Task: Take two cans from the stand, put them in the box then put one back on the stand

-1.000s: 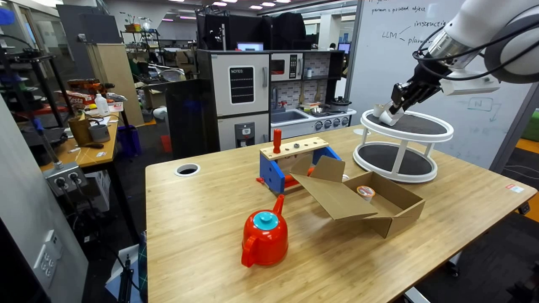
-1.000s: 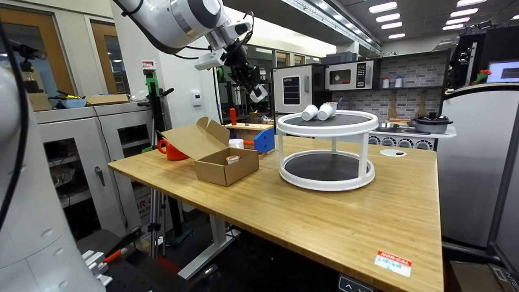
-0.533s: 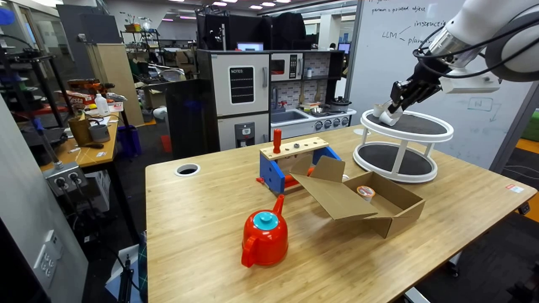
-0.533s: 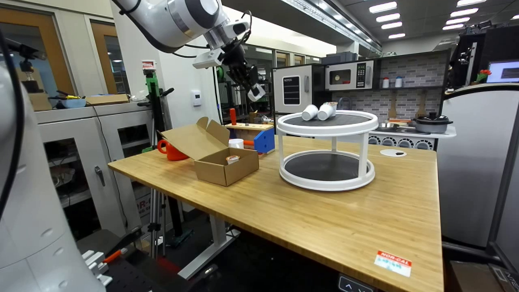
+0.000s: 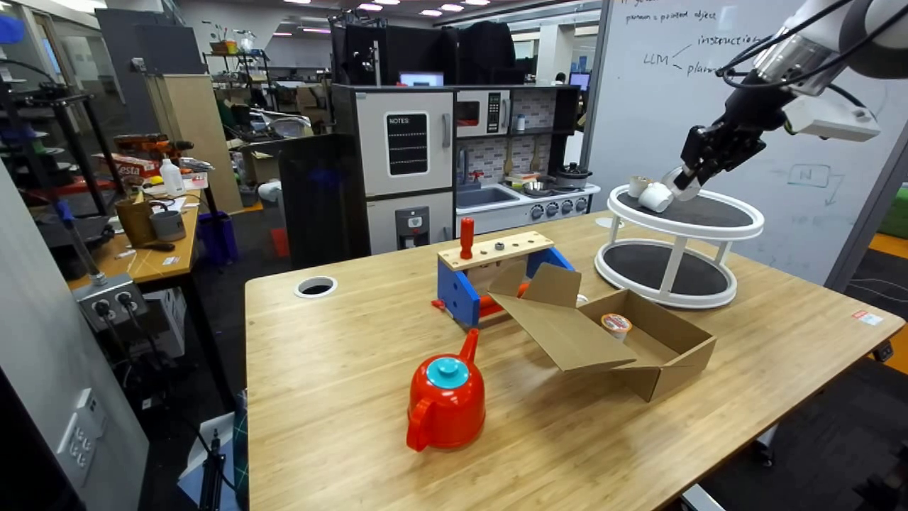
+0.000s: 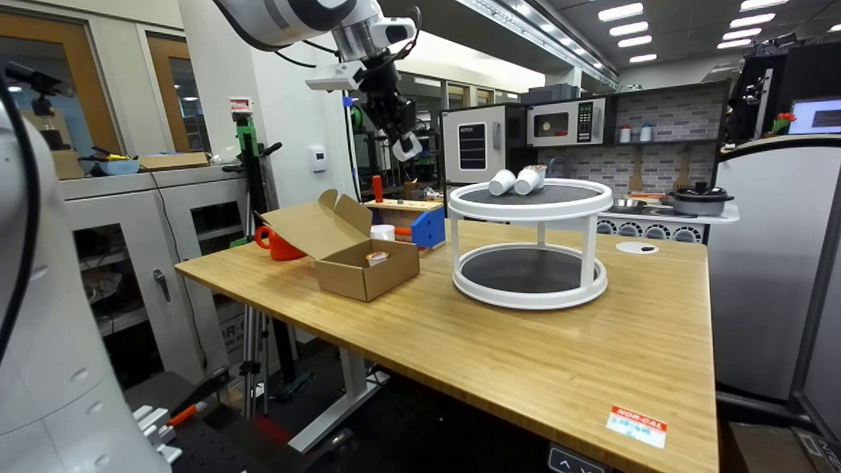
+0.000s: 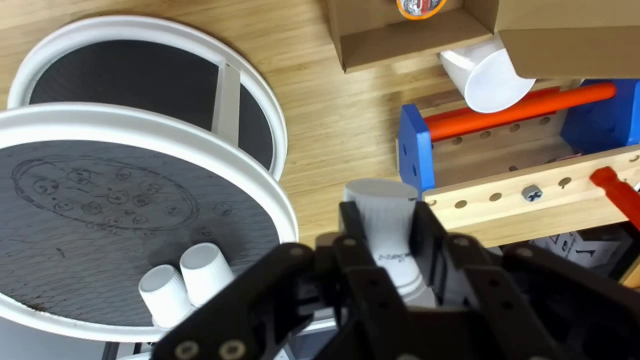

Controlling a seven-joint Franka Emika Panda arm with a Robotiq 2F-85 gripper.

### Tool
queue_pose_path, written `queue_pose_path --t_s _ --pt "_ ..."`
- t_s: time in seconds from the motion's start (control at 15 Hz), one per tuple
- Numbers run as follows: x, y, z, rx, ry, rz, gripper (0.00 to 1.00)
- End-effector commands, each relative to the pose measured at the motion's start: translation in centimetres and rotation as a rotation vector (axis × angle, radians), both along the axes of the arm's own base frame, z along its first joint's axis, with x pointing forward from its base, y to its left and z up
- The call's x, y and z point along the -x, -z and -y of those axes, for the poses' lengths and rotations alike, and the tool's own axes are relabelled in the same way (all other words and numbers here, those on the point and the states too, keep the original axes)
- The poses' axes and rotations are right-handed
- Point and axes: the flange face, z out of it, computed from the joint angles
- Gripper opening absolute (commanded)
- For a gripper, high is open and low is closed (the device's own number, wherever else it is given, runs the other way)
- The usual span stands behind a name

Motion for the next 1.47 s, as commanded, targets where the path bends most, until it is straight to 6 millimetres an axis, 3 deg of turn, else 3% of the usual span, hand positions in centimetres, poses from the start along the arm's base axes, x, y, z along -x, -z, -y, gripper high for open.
queue_pose_path --t_s 0.0,0.07,0.13,0.47,0.53,0.73,0.93,1.2,1.4 --pt "1.3 -0.5 -0.5 -0.011 -0.029 -0.046 0.07" --pt "1.4 -0.6 -0.8 -0.007 -0.033 -0.058 0.07" --pt "0.8 -0.4 -0.5 -0.002 -0.014 -0.038 0.29" --pt "1.1 -0.5 -0.8 -0.002 -0.020 -0.048 0.29" --pt "1.1 -0.5 -0.8 -0.002 -0.020 -0.048 0.07" --pt "-0.2 0.4 -1.0 0.038 0.014 0.052 0.07" --pt "-1.1 1.1 -4.3 -0.032 0.043 0.126 0.07" --pt "-0.6 2.3 -9.3 -0.068 -0.015 0.164 0.07" --pt "0.3 2.8 -10.0 -0.070 -0.039 0.169 0.07"
